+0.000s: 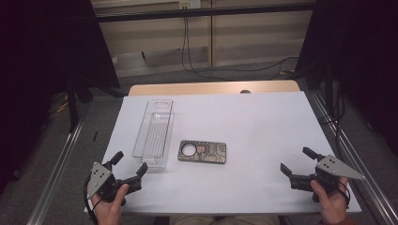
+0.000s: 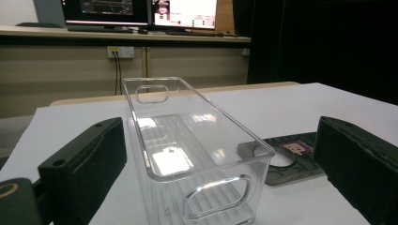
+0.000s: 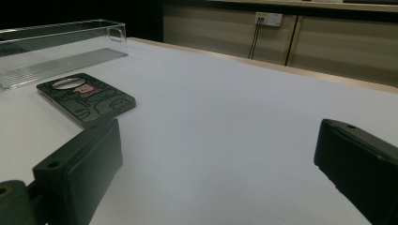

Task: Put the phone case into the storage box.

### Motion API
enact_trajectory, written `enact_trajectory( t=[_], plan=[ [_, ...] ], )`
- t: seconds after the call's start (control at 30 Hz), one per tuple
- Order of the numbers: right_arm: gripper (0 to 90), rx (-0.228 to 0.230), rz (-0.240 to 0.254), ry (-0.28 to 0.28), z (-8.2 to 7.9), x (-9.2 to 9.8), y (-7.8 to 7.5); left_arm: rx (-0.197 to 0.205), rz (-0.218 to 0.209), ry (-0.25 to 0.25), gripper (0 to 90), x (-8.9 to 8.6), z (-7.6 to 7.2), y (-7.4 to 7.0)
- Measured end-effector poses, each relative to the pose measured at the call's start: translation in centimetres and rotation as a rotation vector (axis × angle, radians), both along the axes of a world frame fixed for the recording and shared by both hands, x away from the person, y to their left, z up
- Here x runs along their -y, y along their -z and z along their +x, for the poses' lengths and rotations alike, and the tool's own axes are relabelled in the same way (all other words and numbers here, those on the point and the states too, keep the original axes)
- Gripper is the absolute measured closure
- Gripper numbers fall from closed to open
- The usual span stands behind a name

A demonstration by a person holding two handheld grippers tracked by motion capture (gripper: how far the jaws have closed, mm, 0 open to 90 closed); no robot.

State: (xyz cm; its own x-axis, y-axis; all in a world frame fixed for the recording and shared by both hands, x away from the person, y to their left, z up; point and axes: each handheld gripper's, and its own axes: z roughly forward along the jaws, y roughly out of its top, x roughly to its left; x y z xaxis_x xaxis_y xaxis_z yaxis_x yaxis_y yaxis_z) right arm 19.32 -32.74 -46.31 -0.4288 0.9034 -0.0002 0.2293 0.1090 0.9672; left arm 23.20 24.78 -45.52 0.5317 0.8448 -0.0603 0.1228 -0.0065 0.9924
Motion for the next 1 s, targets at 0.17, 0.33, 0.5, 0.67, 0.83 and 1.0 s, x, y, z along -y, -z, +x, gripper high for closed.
enact_trajectory(
  t=[0.17, 0.33, 0.5, 0.67, 0.83, 1.0],
  plan=[
    [0.8, -0.015, 0.014, 0.007, 0.06, 0.18, 0.09, 0.000, -0.003, -0.011, 3.4, 0.10, 0.03, -0.06],
    [0.1, -0.027, 0.018, -0.016, 0.08, 0.22, 0.21, -0.004, -0.006, -0.009, 3.5, 0.20, 0.01, -0.06],
    [0.1, -0.039, 0.023, -0.028, 0.12, 0.27, 0.31, -0.005, 0.000, -0.002, 3.5, 0.23, 0.05, -0.10],
    [0.7, -0.060, 0.035, -0.047, 0.20, 0.14, 0.49, -0.003, -0.002, -0.010, 3.5, 0.36, 0.24, -0.06],
    [0.6, -0.073, 0.038, -0.053, 0.12, -0.04, 0.47, -0.009, -0.003, -0.013, 3.5, 0.36, 0.19, 0.02],
    [0.7, -0.088, 0.035, -0.088, 0.10, -0.48, 0.36, -0.004, -0.008, 0.004, 3.5, 0.30, -0.03, -0.02]
  ],
)
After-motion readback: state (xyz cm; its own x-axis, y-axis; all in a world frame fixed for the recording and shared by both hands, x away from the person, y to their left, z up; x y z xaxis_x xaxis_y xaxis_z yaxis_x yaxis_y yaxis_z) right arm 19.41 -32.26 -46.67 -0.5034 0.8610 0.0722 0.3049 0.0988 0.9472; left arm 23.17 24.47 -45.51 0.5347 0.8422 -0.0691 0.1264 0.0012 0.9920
